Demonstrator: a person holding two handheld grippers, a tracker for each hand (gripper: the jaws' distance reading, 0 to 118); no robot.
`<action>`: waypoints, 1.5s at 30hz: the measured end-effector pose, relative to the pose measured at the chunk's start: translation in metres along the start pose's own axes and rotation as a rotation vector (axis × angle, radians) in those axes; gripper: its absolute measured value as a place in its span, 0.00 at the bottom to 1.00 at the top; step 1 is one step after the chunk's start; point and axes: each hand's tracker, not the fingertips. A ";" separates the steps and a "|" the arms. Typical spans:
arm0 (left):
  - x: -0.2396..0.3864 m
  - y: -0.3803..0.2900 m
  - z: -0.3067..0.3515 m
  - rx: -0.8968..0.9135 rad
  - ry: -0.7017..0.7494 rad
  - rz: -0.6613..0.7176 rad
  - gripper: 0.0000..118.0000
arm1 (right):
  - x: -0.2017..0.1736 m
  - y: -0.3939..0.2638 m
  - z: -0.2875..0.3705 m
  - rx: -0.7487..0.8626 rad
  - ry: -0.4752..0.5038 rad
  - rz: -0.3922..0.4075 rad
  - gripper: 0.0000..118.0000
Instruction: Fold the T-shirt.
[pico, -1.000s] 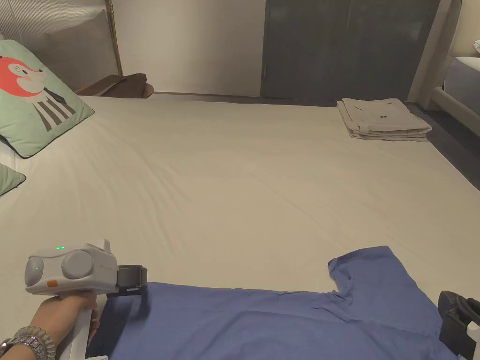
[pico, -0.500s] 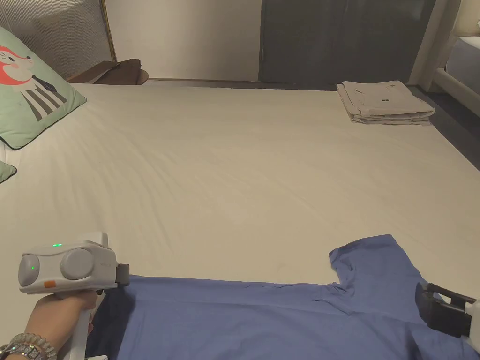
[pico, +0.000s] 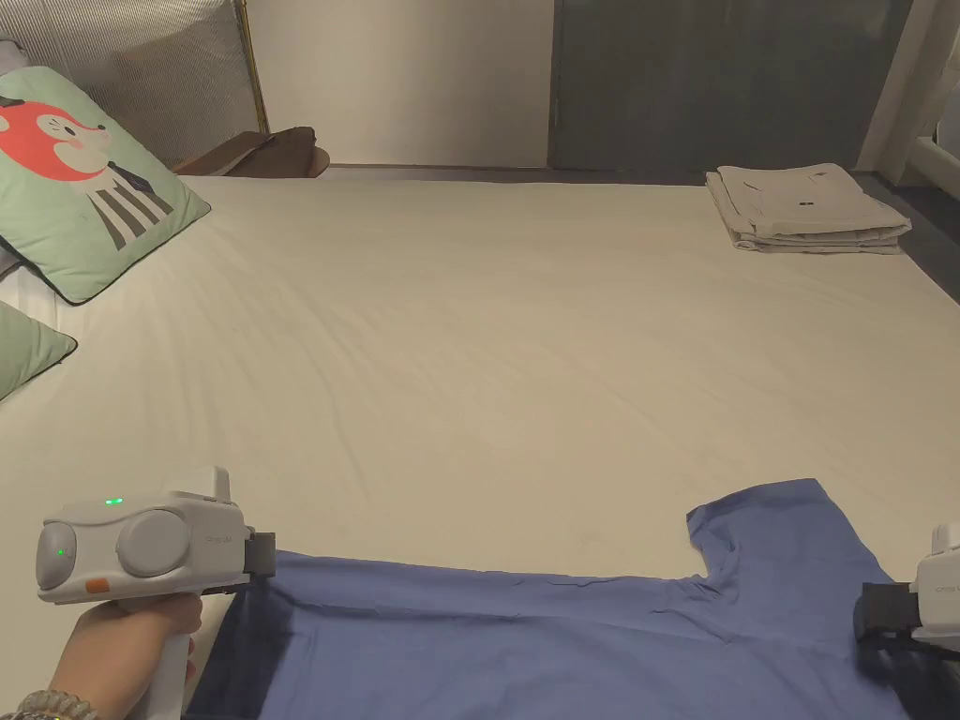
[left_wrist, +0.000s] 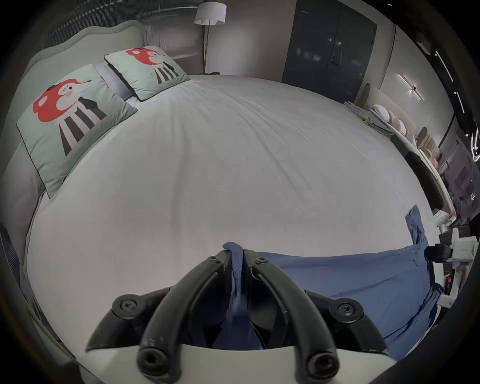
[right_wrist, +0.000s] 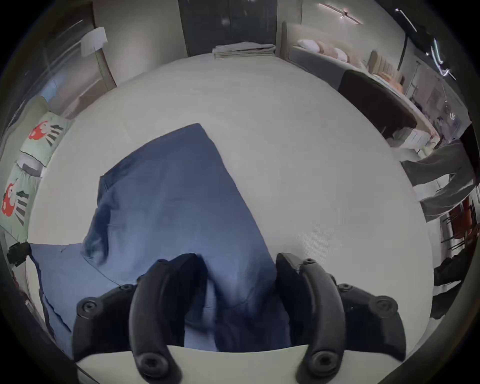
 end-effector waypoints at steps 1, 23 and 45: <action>-0.002 0.000 -0.001 0.001 -0.002 0.003 0.05 | 0.000 0.000 0.006 0.017 0.020 0.011 0.20; -0.052 -0.056 0.113 0.035 -0.069 0.037 0.05 | 0.019 -0.072 0.180 0.165 0.126 0.157 0.02; -0.076 -0.194 0.124 -0.107 -0.010 -0.025 0.05 | 0.041 -0.205 0.148 -0.012 0.068 0.141 0.02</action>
